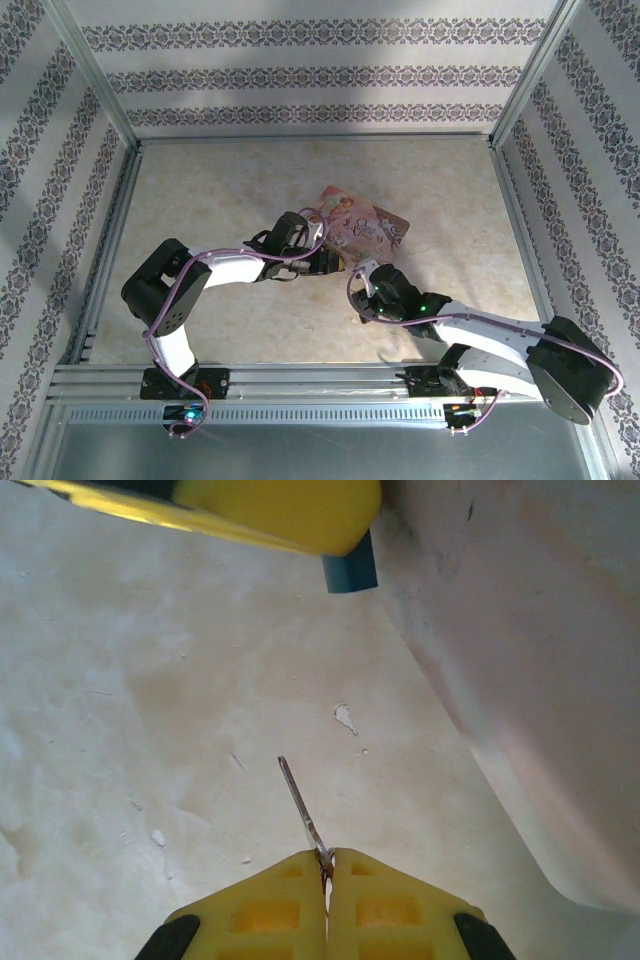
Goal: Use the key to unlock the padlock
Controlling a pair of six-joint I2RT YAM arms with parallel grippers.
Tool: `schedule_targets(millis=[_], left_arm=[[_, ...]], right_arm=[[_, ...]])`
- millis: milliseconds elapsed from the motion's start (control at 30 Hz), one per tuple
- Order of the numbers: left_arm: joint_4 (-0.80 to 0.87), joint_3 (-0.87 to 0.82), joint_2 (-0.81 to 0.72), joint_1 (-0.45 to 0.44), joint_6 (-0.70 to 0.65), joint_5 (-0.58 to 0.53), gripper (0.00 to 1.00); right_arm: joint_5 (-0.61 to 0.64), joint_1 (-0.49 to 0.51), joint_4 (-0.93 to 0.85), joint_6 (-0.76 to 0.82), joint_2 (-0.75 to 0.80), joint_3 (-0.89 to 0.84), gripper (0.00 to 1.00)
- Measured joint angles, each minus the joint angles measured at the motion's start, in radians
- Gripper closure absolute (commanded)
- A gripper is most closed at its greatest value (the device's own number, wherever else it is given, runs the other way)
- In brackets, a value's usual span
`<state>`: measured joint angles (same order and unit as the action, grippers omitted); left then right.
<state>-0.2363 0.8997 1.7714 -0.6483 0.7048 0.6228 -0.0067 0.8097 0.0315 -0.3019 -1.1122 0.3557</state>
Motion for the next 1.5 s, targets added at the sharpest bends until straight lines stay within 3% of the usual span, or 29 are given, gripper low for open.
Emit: schedule_targets(millis=[767,1500], left_arm=[[0.019,0.004,-0.011,0.0,0.005,-0.001,0.8],[0.019,0.011,-0.011,0.0,0.004,-0.002,0.8]], right_arm=[[0.053,-0.003,0.264,0.075,-0.185,0.0,1.0],[0.113,-0.023,0.295,0.082,-0.189,0.0,1.0]])
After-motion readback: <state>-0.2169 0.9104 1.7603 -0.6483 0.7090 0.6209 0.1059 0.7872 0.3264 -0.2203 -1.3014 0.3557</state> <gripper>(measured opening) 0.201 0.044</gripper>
